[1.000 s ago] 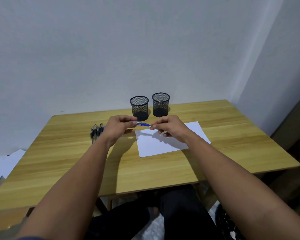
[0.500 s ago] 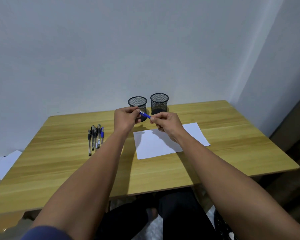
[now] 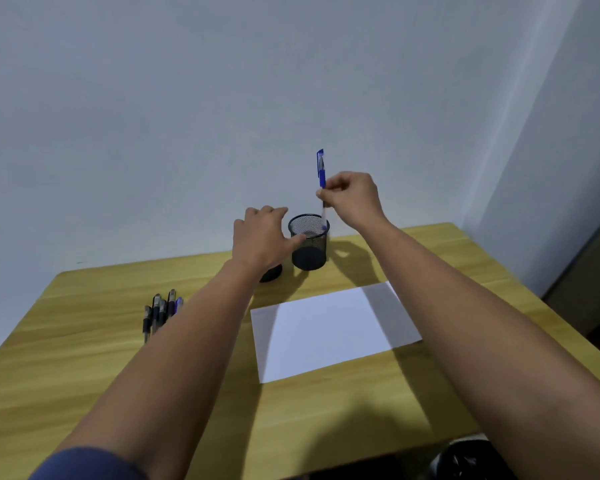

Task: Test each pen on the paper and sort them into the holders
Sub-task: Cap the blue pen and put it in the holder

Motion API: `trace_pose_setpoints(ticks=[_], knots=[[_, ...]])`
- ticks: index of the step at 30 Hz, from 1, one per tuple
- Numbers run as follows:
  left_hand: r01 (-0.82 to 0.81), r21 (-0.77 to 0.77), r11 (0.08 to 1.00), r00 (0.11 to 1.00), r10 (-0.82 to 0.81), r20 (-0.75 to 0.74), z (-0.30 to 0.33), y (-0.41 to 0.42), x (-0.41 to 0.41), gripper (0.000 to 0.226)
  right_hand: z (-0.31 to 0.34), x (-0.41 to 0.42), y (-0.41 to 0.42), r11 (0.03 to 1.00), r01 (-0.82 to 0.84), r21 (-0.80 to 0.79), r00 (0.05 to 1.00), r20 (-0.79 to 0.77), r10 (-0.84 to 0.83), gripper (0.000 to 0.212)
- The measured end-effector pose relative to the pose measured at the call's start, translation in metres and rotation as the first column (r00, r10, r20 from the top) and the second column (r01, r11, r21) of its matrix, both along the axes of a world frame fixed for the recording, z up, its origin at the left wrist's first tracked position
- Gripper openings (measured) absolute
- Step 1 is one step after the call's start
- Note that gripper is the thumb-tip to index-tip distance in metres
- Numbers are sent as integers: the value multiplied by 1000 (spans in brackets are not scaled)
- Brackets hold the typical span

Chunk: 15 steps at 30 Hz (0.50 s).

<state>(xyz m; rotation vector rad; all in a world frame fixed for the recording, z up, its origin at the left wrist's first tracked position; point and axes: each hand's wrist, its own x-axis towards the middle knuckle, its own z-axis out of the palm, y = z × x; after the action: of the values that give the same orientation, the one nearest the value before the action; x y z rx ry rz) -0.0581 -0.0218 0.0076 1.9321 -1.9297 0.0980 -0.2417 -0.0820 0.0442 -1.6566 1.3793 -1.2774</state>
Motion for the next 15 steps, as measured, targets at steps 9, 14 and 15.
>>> trace_pose_setpoints(ticks=[9,14,15], knots=[[-101,35,994,978,93,188,-18,-38,-18,76,-34,26,-30,995,78,64,945,-323,-53,13],[-97,7,995,981,94,168,-23,-42,-20,60,-43,38,-24,990,116,79,908,-412,-73,12],[-93,5,996,982,91,167,-24,-41,-20,58,-43,38,-21,989,124,75,904,-420,-81,15]])
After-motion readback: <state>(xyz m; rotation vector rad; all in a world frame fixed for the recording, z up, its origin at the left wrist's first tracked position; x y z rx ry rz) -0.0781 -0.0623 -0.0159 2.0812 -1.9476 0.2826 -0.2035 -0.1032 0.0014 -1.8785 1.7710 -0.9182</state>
